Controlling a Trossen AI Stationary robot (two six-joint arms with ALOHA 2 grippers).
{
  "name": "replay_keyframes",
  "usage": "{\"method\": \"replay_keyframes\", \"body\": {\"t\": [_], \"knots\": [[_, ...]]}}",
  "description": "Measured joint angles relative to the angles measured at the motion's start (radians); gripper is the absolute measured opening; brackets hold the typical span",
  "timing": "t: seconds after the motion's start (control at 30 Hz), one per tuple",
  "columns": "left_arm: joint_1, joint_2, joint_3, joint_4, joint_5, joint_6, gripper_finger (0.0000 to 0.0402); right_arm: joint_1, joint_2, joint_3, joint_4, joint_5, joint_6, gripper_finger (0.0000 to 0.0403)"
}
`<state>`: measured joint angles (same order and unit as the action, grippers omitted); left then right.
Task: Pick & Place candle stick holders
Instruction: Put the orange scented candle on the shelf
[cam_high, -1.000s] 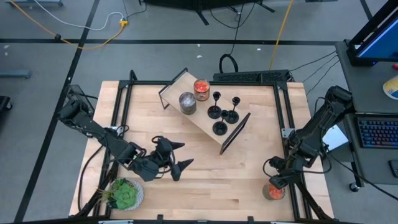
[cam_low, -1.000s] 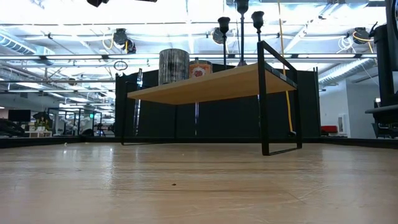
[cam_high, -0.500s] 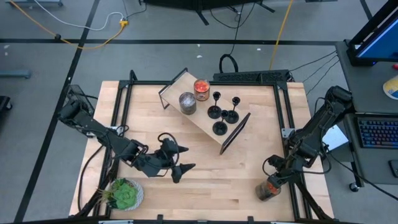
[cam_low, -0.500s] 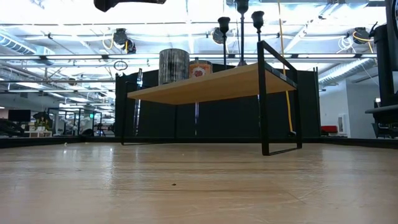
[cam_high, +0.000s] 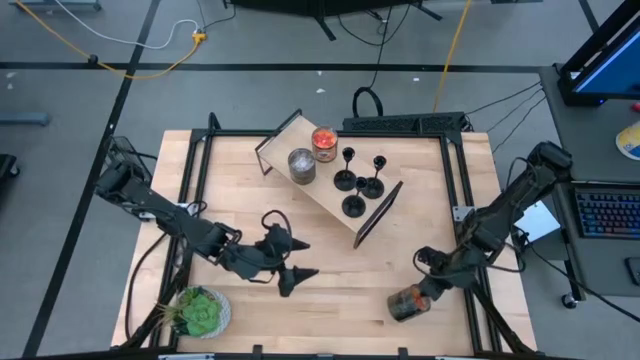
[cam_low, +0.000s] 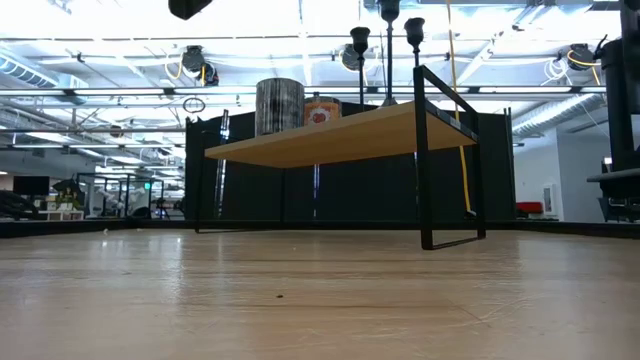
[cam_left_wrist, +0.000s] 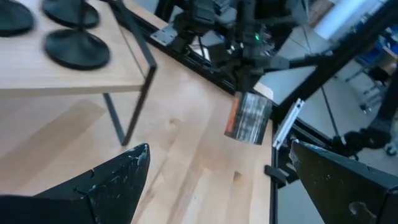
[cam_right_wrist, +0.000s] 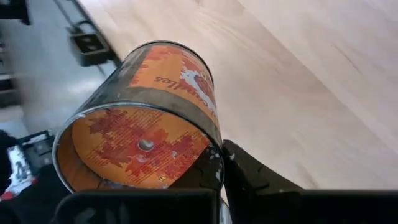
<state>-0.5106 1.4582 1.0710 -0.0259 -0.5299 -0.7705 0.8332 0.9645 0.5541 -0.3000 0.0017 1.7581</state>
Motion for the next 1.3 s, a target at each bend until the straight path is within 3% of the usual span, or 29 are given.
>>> {"method": "replay_keyframes", "body": {"t": [0.53,1.0,1.3], "knots": [[0.029,0.276,0.0,0.34,0.063,0.024,0.0395,-0.221,0.192,0.212,0.072,-0.097,-0.365,0.0],[0.046,0.322,0.0,0.447,0.262,-0.126,0.0399,-0.38,0.345,0.286,0.093,-0.291,-0.578,0.0],[0.051,0.322,0.0,0.449,0.315,-0.186,0.04,-0.44,0.42,0.286,0.275,-0.394,-0.615,0.0]]}}
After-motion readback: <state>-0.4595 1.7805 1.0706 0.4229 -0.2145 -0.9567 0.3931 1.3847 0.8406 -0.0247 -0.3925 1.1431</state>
